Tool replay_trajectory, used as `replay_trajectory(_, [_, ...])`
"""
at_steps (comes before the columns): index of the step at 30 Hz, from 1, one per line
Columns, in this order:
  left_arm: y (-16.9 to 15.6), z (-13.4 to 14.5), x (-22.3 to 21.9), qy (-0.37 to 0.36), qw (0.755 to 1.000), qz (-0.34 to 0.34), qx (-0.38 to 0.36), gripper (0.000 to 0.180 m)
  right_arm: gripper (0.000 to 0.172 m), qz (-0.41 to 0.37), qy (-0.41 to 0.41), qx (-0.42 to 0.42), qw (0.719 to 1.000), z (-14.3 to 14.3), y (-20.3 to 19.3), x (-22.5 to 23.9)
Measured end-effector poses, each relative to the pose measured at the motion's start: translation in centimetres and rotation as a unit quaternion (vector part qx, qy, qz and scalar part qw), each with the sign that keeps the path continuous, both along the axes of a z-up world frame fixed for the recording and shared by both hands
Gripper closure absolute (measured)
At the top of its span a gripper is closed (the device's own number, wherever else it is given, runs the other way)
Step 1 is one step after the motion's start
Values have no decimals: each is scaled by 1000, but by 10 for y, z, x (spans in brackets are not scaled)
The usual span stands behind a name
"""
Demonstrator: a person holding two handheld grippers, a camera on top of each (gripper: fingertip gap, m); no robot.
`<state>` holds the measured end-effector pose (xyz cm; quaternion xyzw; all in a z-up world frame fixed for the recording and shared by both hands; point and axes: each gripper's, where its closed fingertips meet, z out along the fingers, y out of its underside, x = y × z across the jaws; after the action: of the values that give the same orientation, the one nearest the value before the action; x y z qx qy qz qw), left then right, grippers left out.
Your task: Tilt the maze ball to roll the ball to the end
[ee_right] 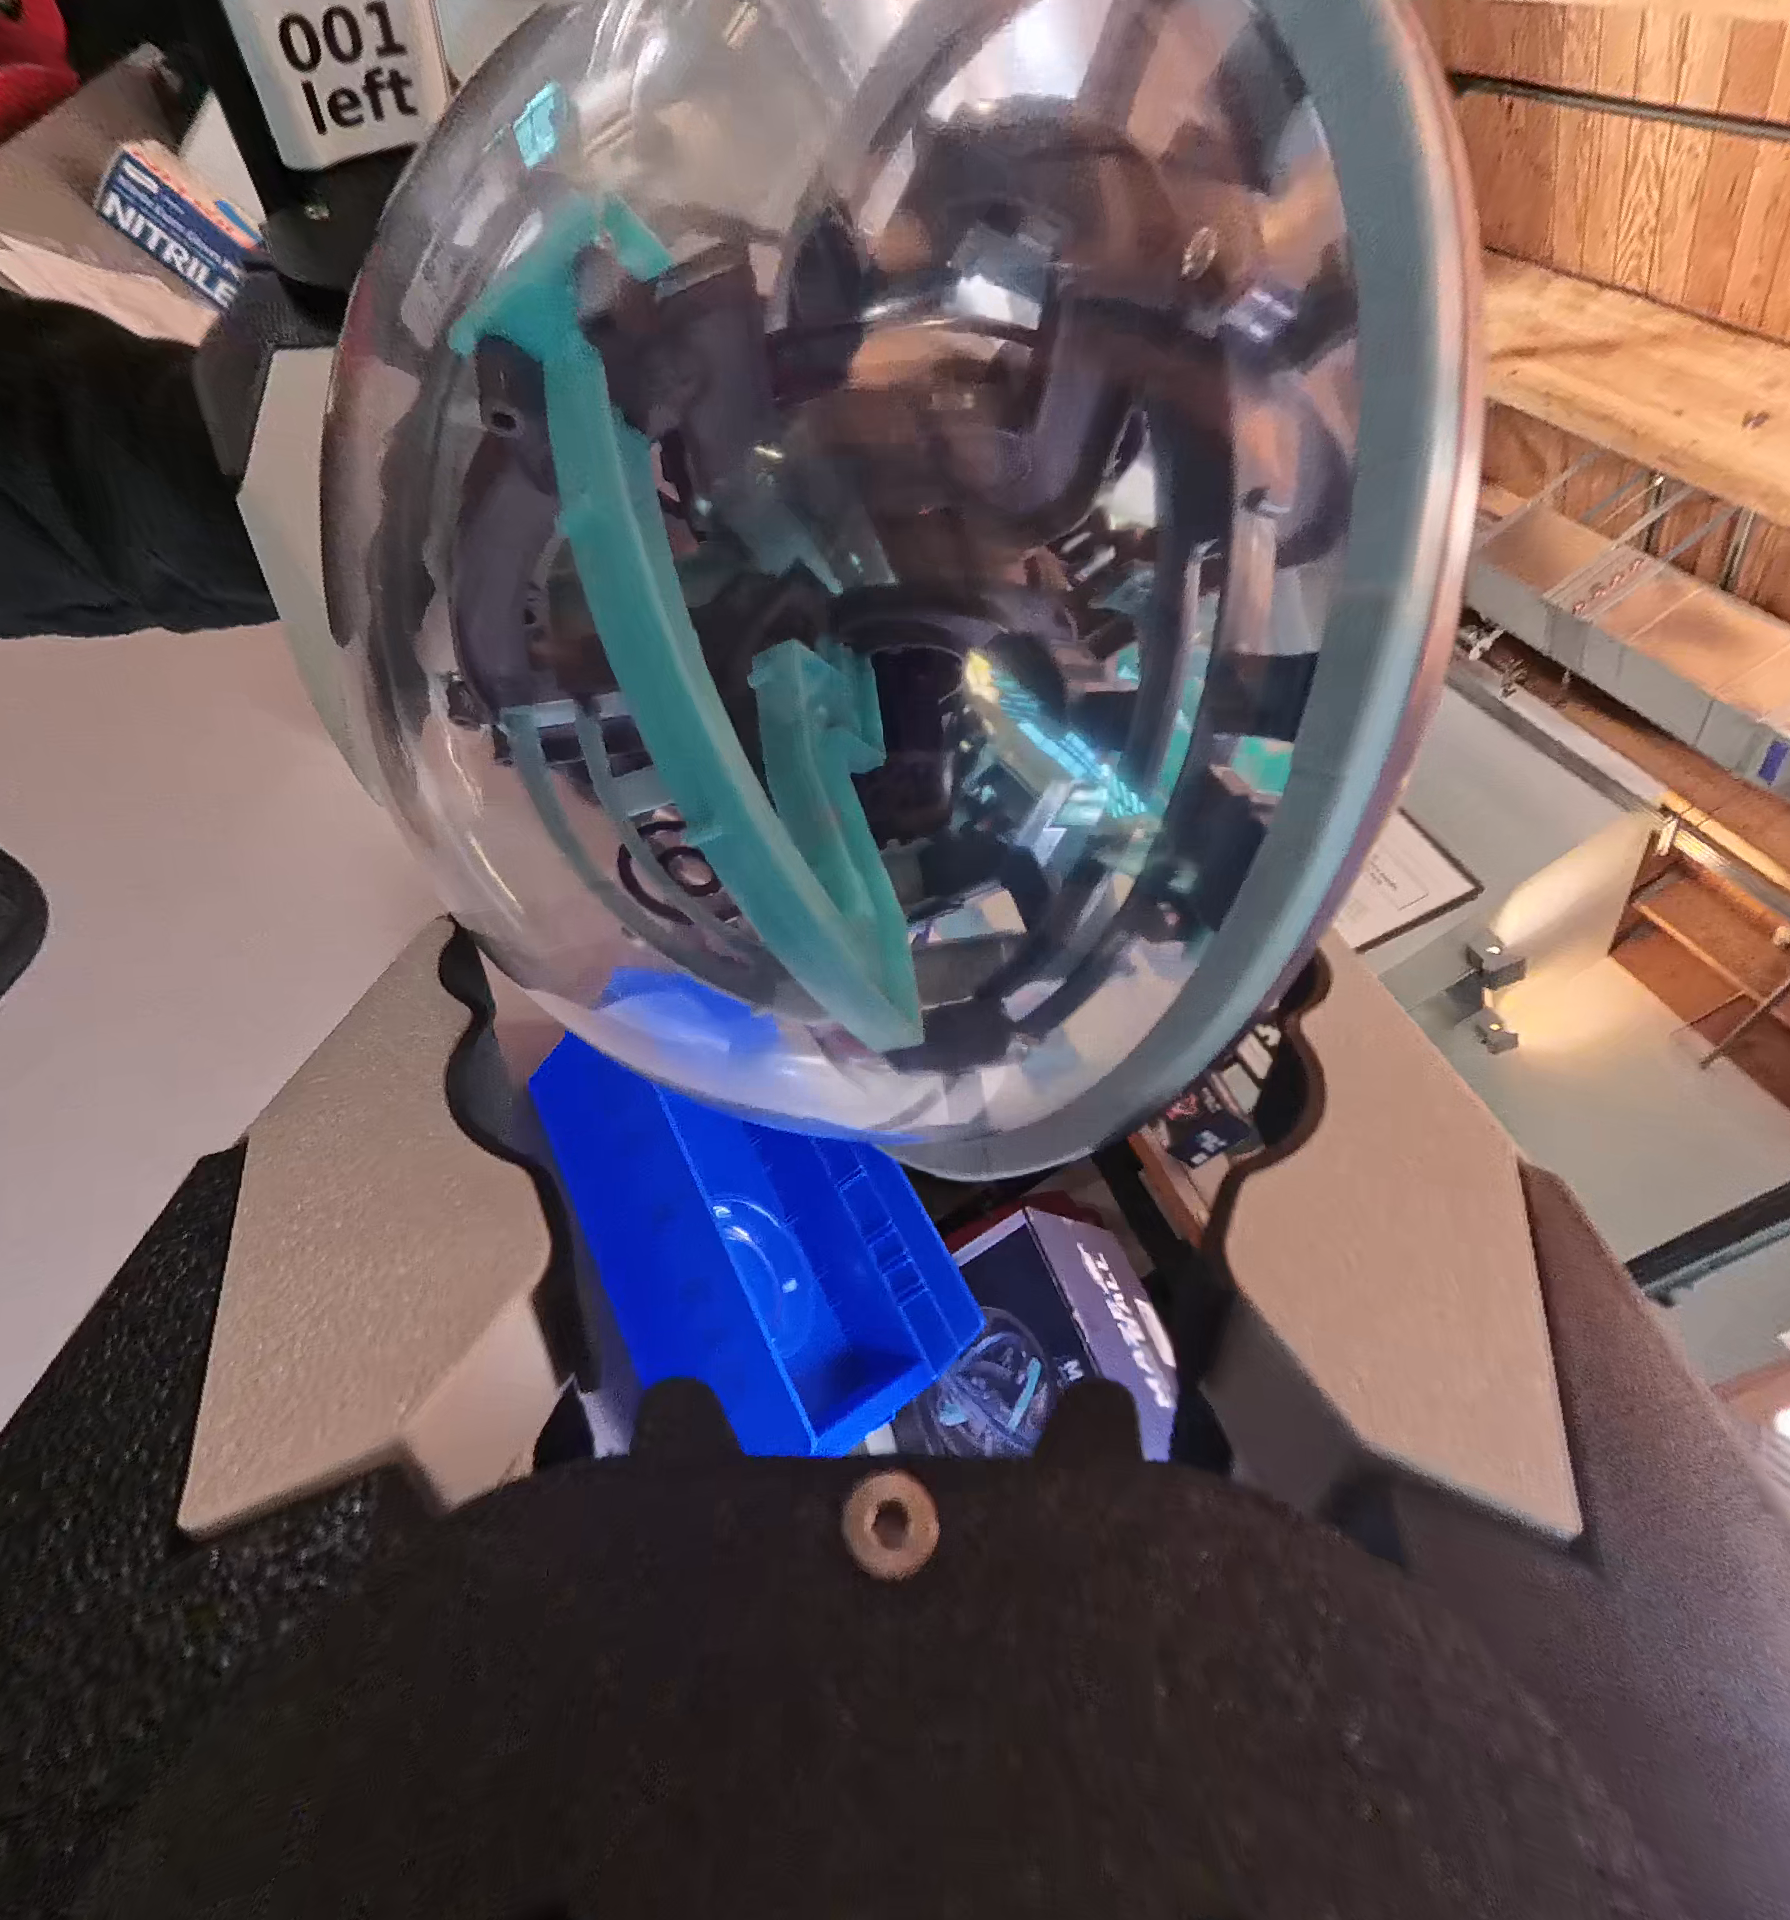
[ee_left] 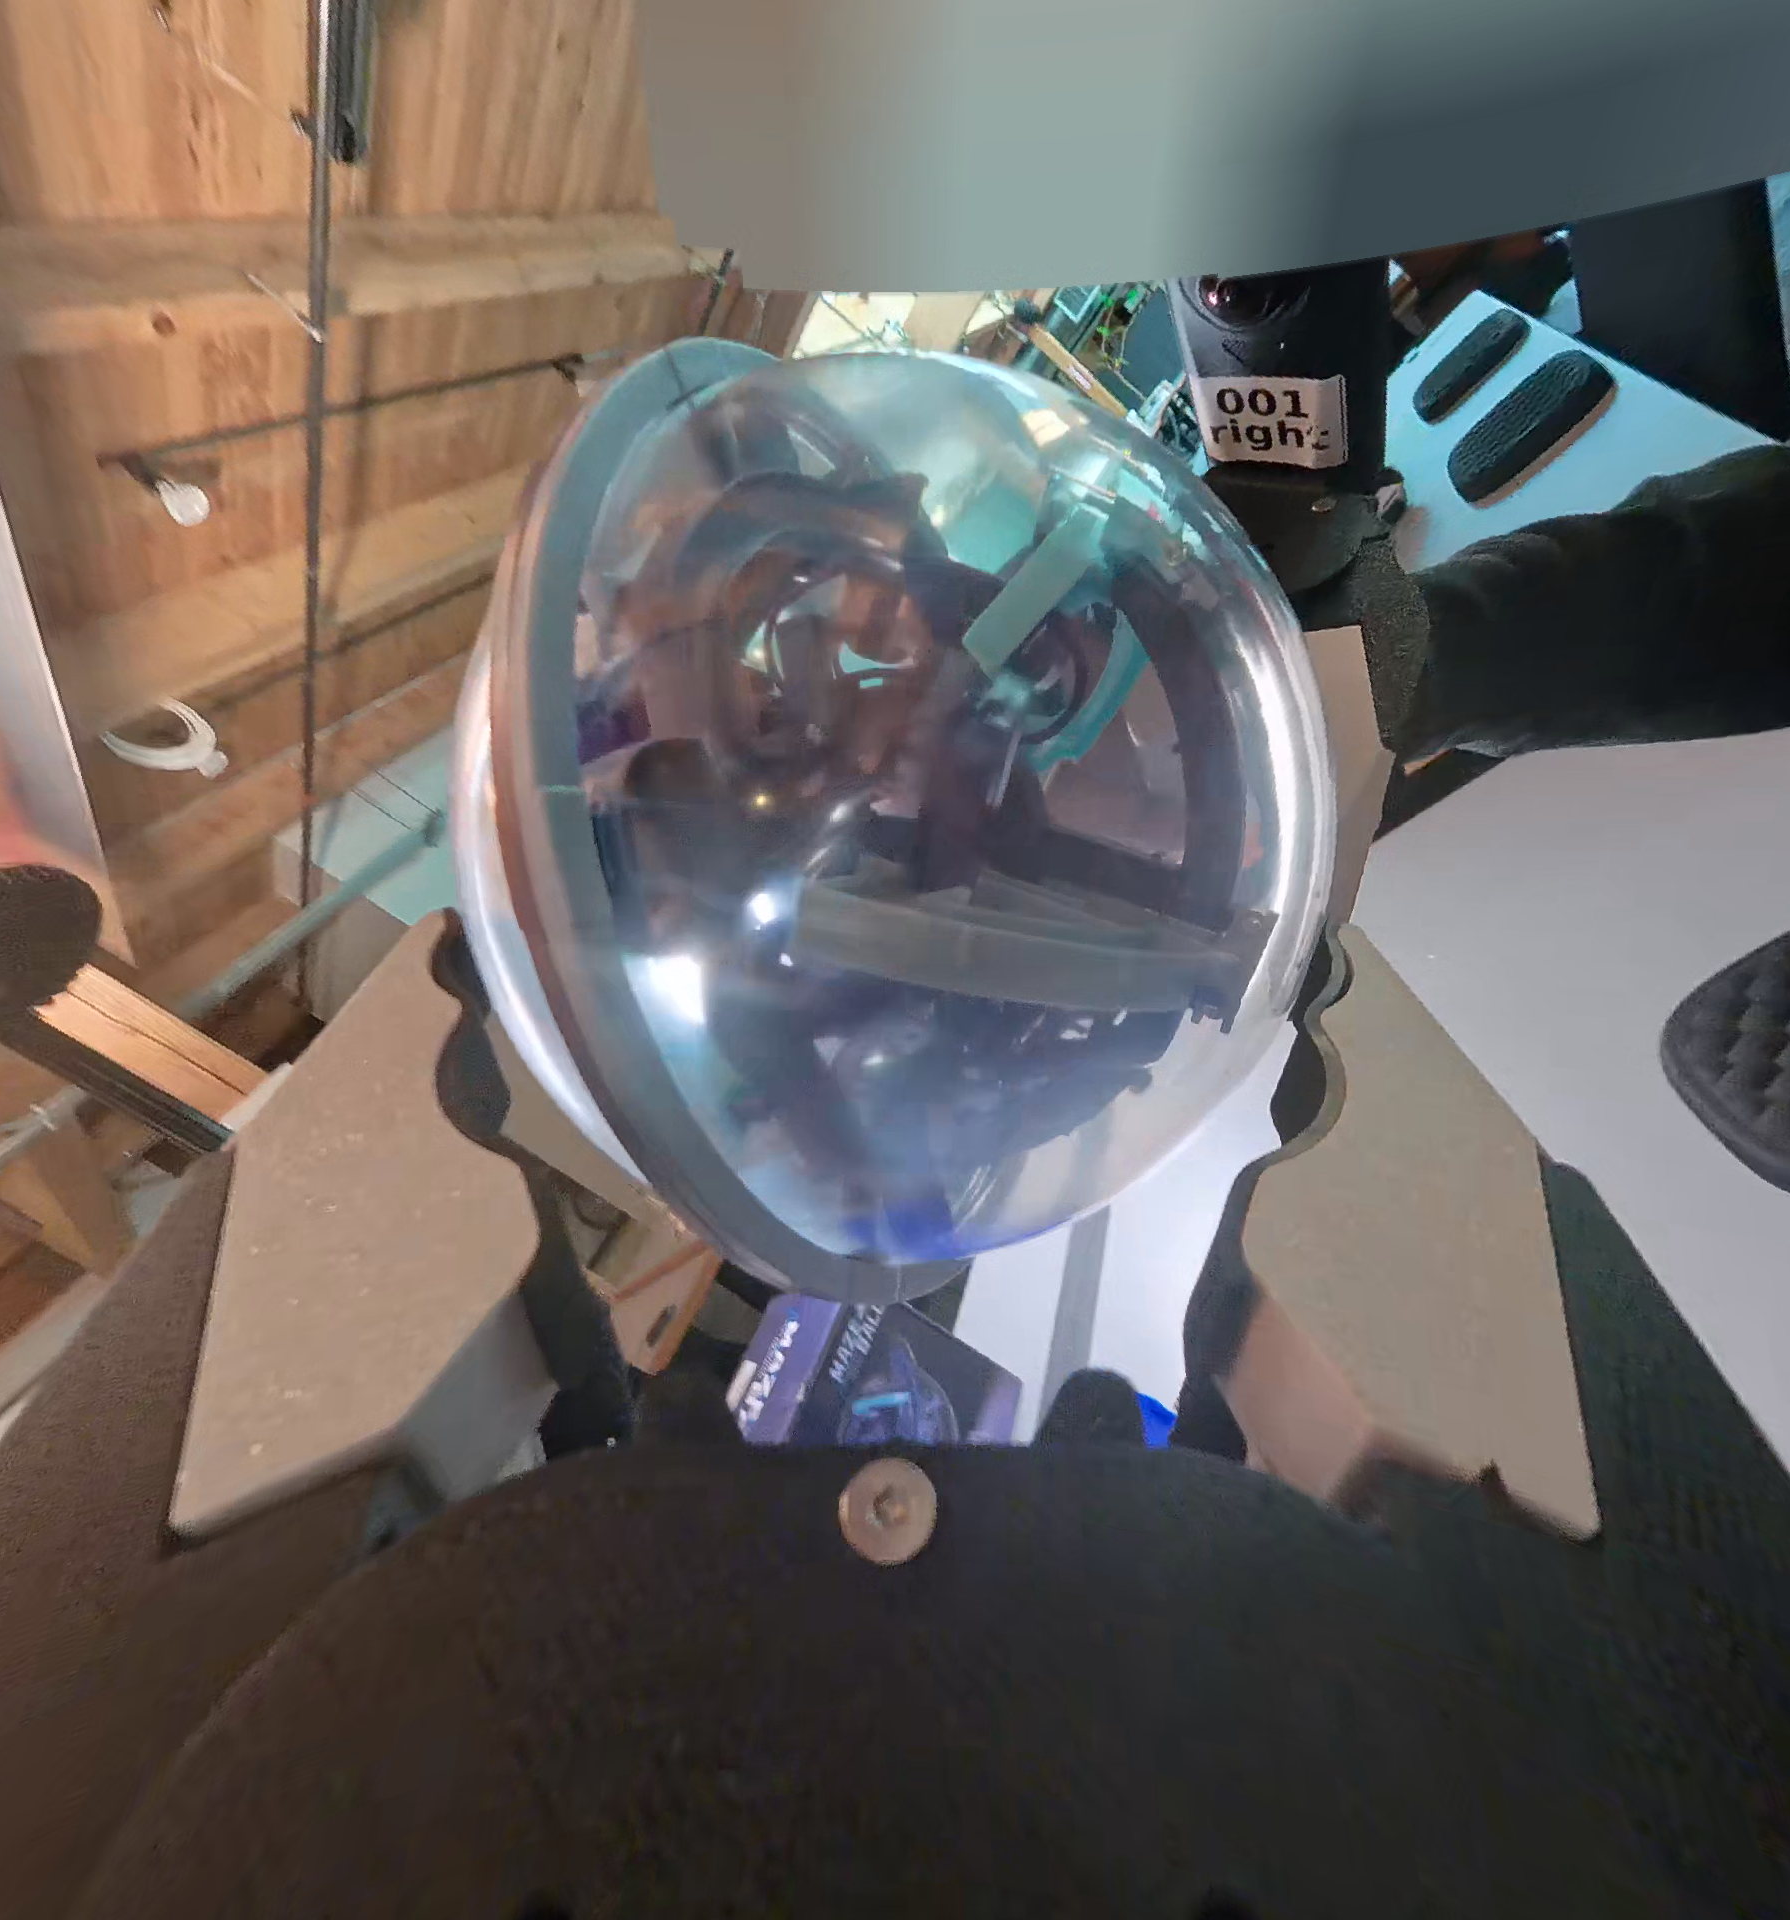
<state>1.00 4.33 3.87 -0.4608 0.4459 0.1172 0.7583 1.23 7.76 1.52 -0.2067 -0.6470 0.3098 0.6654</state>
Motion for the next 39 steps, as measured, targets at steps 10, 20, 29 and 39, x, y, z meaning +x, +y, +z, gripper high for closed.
replay_trajectory(10, [-24, 7, 2, 19, 999, 7, 37, 31, 26, -3, 10, 31, 999, 8, -20, 0])
replay_trajectory(20, [-32, 6, -7, -23, 1000, 10, 16, 31, 26, -8, -2, 50, 999, 15, -35, 0])
replay_trajectory(29, [-33, 11, -7, -74, 997, -27, 20, 31, 26, 12, -9, 42, 999, 24, -40, 2])
replay_trajectory(39, [-23, 17, -1, -156, 986, -57, -5, 31, 26, 38, -42, 1, 998, 32, -35, 9])
